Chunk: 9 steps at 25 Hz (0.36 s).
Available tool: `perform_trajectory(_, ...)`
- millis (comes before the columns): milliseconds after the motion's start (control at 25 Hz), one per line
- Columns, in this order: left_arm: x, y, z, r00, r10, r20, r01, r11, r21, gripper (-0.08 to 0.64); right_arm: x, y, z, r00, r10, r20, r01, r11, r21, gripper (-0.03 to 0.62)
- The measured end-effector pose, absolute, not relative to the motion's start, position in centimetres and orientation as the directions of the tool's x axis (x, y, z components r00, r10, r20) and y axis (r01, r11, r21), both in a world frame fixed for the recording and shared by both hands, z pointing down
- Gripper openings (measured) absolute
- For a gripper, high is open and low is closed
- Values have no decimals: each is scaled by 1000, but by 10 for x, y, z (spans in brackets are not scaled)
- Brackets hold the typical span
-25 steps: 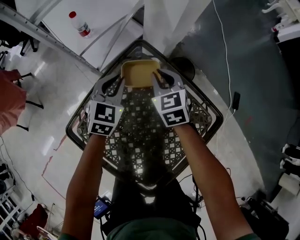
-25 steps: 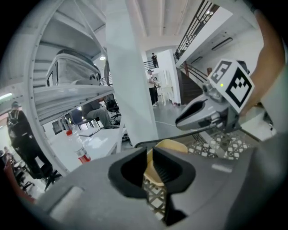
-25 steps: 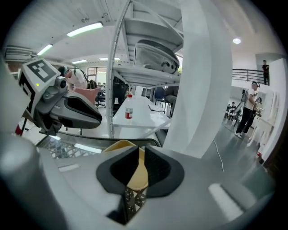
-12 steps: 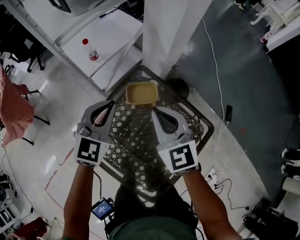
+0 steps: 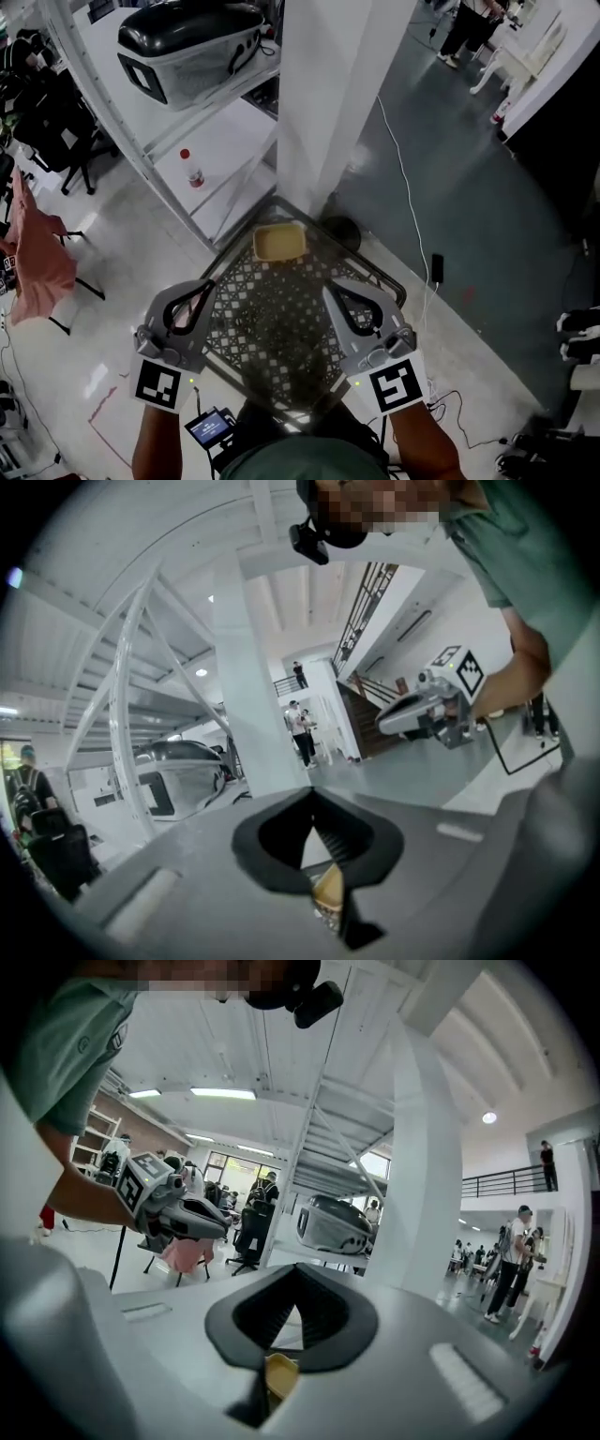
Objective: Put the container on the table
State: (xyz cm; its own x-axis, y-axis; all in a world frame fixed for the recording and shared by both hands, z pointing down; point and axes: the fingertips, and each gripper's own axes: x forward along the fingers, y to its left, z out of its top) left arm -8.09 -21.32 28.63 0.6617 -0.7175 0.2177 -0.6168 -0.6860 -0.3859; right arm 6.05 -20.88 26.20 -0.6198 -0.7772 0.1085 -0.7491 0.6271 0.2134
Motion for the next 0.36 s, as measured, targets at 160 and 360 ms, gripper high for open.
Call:
perform_trajectory(160, -97, -181, 258, 638, -750, 174, -697, -659, -283, 2, 64, -182, 225, -606, -792, 79, -768, 608, 202, 3)
perform_trajectory(360, -108, -140, 231, 646, -746, 164, -705, -665, -248, 2, 57, -144, 191, -612, -789, 64, -768, 611, 191, 3)
